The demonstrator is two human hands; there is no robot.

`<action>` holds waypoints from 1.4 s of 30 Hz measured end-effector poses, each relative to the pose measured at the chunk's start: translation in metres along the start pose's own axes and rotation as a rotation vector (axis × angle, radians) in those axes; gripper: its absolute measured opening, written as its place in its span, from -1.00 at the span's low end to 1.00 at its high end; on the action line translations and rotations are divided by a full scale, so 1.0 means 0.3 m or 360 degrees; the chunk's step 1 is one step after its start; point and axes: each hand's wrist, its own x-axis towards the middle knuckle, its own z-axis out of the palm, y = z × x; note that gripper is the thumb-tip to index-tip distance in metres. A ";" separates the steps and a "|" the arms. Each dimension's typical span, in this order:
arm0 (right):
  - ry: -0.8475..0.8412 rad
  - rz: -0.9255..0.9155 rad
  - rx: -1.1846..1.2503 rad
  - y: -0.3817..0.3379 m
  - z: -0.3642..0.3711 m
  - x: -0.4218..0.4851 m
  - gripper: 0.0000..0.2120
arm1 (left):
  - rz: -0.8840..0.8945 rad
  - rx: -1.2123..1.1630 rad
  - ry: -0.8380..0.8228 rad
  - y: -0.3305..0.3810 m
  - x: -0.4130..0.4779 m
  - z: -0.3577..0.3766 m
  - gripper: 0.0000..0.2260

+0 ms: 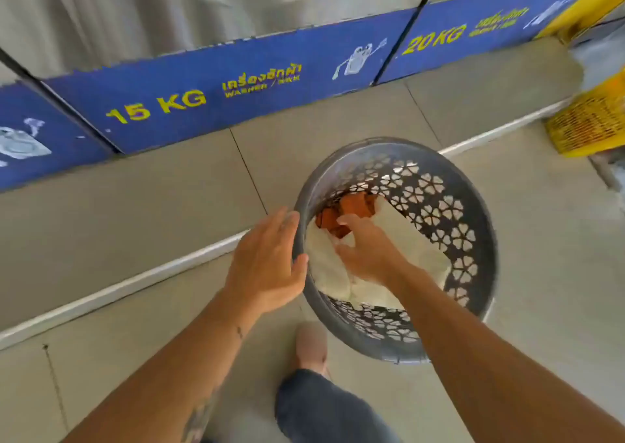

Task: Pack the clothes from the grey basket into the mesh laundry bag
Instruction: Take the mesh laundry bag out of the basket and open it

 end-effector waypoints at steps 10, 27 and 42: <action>-0.0068 0.0135 0.0060 0.196 0.230 0.223 -0.42 | 0.0503 -0.0314 0.0721 -0.137 0.102 0.261 -0.38; 0.1015 -0.0891 0.0918 -0.053 0.136 -0.413 -0.57 | 0.0313 -0.0261 0.0829 -0.077 -0.482 0.103 -0.52; 0.0595 -0.1304 0.0970 -0.257 0.406 -0.796 -0.58 | -0.0007 -0.0373 0.1300 -0.049 -0.927 0.106 -0.43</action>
